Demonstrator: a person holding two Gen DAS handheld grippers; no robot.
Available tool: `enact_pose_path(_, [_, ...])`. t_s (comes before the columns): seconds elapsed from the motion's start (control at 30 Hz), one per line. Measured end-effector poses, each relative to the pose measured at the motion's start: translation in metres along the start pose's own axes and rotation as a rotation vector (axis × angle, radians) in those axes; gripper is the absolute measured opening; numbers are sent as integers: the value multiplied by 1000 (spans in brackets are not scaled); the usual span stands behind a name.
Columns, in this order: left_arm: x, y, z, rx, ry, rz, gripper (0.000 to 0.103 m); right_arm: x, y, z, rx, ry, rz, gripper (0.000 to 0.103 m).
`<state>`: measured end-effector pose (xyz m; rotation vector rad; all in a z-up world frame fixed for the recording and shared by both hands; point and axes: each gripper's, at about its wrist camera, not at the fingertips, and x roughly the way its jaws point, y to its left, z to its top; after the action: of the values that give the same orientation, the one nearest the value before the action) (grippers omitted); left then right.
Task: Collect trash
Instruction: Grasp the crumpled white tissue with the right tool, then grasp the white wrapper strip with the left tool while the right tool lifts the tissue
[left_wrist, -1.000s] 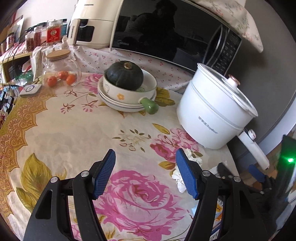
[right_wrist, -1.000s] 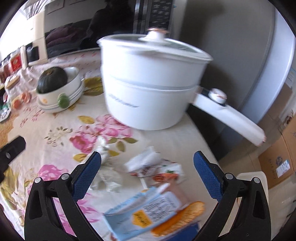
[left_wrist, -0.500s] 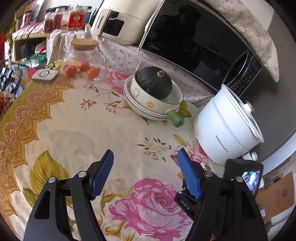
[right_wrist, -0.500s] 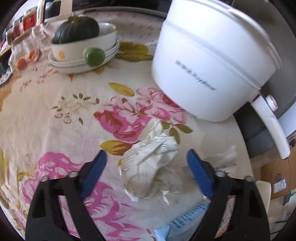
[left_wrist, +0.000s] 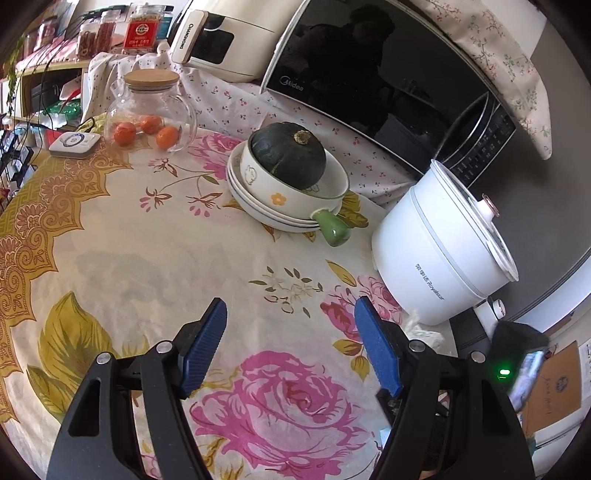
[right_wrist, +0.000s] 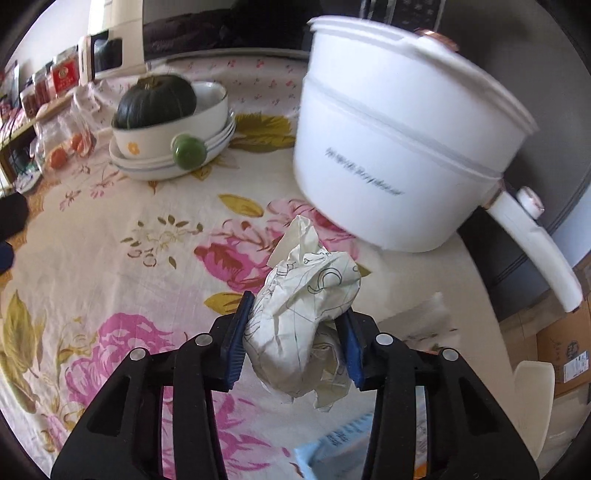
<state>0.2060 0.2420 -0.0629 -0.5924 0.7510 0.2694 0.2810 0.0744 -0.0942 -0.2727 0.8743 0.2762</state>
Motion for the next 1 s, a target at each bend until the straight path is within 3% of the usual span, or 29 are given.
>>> enact_pose_path(0.43, [57, -92, -36, 139, 120, -74, 70, -57, -116, -17, 191, -103, -91, 42])
enact_pose_path(0.8, [115, -173, -72, 464, 280, -89, 75, -74, -179, -38, 280, -104, -148, 43])
enact_pose_path(1.0, [140, -187, -82, 561, 319, -83, 76, -72, -189, -44, 293, -90, -158, 43])
